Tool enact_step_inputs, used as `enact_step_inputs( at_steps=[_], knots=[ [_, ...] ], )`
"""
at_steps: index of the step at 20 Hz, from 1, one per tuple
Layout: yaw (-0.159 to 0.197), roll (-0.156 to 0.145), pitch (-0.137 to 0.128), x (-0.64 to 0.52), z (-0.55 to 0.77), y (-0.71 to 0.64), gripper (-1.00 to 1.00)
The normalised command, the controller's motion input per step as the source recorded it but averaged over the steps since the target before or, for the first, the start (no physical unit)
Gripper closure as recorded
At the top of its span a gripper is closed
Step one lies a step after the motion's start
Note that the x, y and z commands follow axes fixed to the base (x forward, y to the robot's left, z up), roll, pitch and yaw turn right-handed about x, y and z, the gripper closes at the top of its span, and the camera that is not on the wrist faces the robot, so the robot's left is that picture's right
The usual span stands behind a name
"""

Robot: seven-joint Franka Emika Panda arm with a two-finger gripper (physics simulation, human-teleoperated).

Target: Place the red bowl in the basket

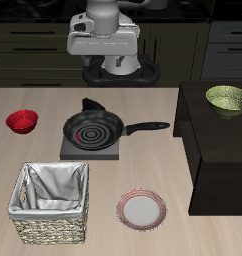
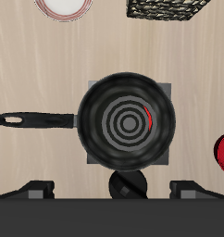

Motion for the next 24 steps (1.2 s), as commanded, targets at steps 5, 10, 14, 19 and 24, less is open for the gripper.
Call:
enact_step_inputs(
  at_steps=[5,10,14,19,24],
  knots=[
    [-0.031,-0.044,0.036,0.21,-0.06,-0.51,-1.0],
    [0.004,-0.016,-0.022,0.04,0.0,-0.3,-1.0],
    [-0.015,-0.025,0.005,0.01,-0.06,-0.31,-1.0],
    [0.009,-0.016,-0.013,-0.06,-0.06,-0.27,-1.0],
    [0.033,-0.022,-0.003,-0.11,-0.09,-0.33,-1.0]
  ],
)
